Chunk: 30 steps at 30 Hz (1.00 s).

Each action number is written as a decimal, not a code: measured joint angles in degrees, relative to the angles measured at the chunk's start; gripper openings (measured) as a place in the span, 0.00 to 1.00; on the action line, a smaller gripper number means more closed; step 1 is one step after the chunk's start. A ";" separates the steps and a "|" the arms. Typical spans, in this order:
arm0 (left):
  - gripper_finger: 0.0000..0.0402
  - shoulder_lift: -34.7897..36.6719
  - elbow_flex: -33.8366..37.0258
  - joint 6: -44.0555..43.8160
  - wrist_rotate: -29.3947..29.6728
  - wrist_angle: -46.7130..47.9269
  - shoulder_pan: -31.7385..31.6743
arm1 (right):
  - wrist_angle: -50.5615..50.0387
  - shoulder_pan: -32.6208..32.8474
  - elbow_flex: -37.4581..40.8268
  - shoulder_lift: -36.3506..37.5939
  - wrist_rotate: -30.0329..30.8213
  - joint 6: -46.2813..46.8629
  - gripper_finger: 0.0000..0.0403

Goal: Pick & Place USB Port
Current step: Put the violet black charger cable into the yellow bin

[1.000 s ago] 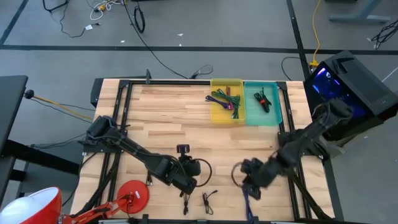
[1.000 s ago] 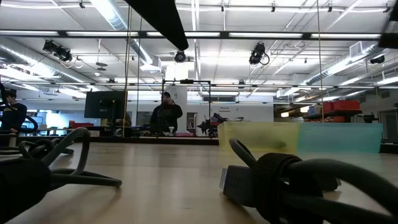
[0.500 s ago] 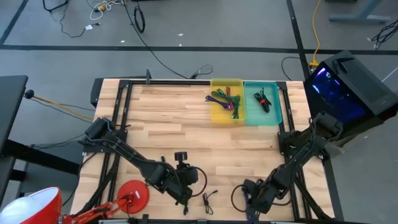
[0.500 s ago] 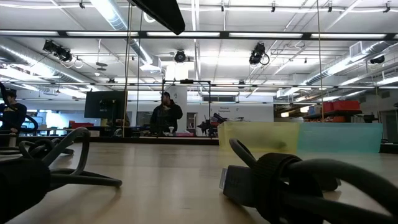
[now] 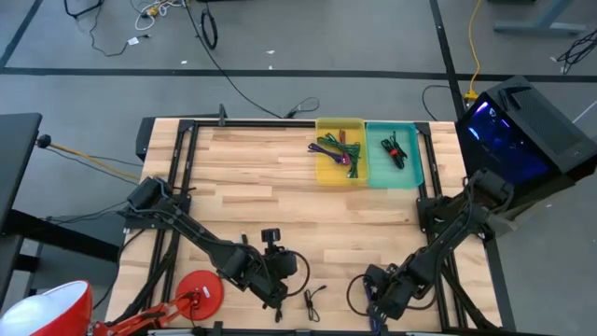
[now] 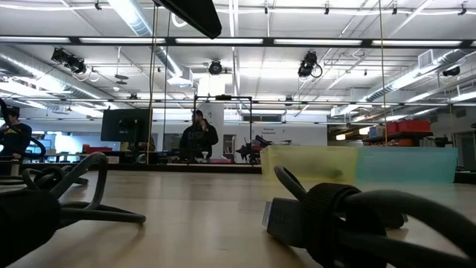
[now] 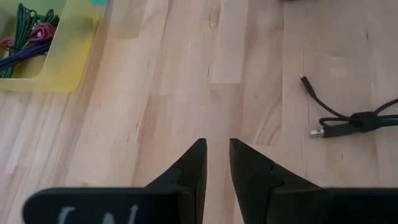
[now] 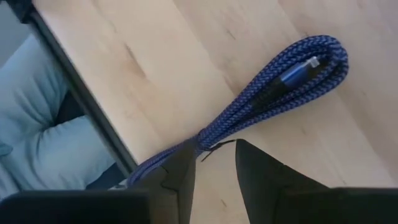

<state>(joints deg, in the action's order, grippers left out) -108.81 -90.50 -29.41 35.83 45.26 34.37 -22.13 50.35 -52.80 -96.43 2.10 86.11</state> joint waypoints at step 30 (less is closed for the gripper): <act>0.18 0.00 0.00 -0.02 0.07 -0.09 0.00 | 3.83 -1.91 -0.31 -7.11 1.38 -1.57 0.26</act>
<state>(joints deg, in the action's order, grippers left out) -108.81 -90.50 -29.43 35.90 45.17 34.37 -18.31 48.44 -53.10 -103.54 3.48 84.53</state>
